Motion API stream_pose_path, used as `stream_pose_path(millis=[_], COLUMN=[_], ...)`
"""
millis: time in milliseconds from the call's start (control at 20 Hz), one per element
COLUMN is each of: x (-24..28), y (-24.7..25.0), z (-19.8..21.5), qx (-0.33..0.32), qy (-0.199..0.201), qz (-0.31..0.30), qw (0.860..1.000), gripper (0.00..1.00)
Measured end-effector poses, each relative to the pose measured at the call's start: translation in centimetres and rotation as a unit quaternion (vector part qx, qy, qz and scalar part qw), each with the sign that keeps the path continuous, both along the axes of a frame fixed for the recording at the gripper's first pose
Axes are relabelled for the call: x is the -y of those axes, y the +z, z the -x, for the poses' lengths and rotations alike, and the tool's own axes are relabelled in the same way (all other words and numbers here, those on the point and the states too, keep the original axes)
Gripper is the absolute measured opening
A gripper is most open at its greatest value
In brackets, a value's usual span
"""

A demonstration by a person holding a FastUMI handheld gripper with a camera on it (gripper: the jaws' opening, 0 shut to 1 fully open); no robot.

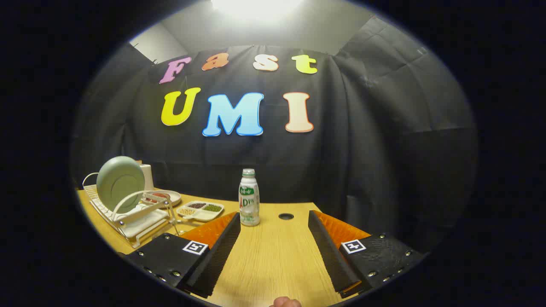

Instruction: Take the plate from the dish rack, then take the spoon from the basket and place it into the plate.

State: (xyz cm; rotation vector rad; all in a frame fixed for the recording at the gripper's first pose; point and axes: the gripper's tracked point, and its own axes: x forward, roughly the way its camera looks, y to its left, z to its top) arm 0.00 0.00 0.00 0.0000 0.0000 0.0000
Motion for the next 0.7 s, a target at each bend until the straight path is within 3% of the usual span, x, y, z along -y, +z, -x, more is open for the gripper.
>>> stream_pose_path(millis=[350,700], x=[-5.1,-13.4], y=[11.9,18.0], z=[1.2,2.9], qx=[0.014,0.009], qy=[-0.002,0.023], qz=[-0.014,-0.026], qw=[1.000,0.999], gripper=[0.98,0.98])
